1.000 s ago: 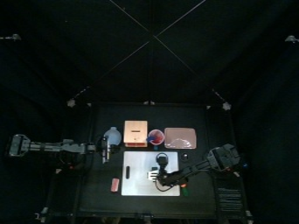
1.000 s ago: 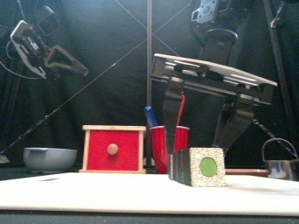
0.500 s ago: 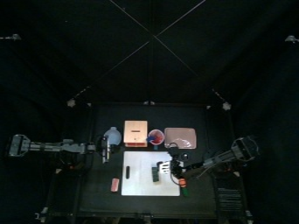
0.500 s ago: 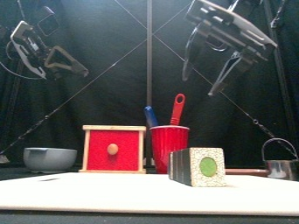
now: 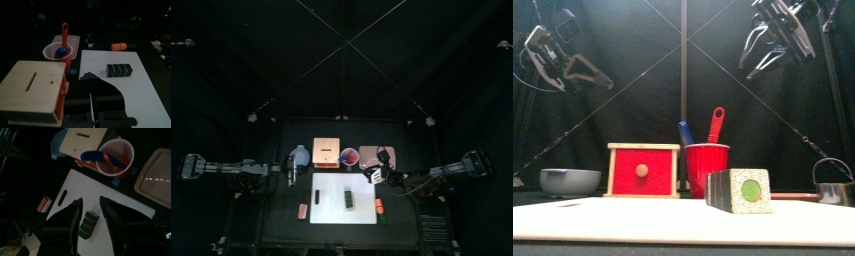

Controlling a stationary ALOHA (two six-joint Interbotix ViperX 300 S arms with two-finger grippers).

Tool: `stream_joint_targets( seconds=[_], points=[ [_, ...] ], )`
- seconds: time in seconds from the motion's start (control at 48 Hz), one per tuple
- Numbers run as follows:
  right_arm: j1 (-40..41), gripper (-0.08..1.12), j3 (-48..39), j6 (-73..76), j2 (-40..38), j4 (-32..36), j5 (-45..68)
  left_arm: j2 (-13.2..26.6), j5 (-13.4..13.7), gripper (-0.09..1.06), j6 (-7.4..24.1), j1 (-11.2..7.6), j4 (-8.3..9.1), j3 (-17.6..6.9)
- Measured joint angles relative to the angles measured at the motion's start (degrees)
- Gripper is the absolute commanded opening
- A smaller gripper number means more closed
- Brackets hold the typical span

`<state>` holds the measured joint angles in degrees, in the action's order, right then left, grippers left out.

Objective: Place sushi on board then cut the sushi with the knife then place the pieces on the plate
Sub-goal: Pick knife at handle with right hand

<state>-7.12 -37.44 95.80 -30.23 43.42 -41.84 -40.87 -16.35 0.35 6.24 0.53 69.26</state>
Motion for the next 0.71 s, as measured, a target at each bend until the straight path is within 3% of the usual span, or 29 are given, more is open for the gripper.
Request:
stream_joint_targets(
  seconds=[0.292, 0.521, 0.708],
  points=[
    [14.94, 0.77, 1.93, -30.85, -2.72, -16.26, 3.87, 0.0, 0.0, -0.01, 0.0, 0.97, 0.09, 0.26],
    [21.27, 0.94, 7.03, -55.11, 2.29, -30.85, 2.2, 0.0, 0.0, -0.01, 0.0, 2.37, 0.0, 0.97],
    [25.05, 0.97, 11.87, -67.68, 6.5, -39.02, -1.41, 0.0, 0.0, -0.01, 0.0, 2.81, 0.0, 1.14]
  ],
)
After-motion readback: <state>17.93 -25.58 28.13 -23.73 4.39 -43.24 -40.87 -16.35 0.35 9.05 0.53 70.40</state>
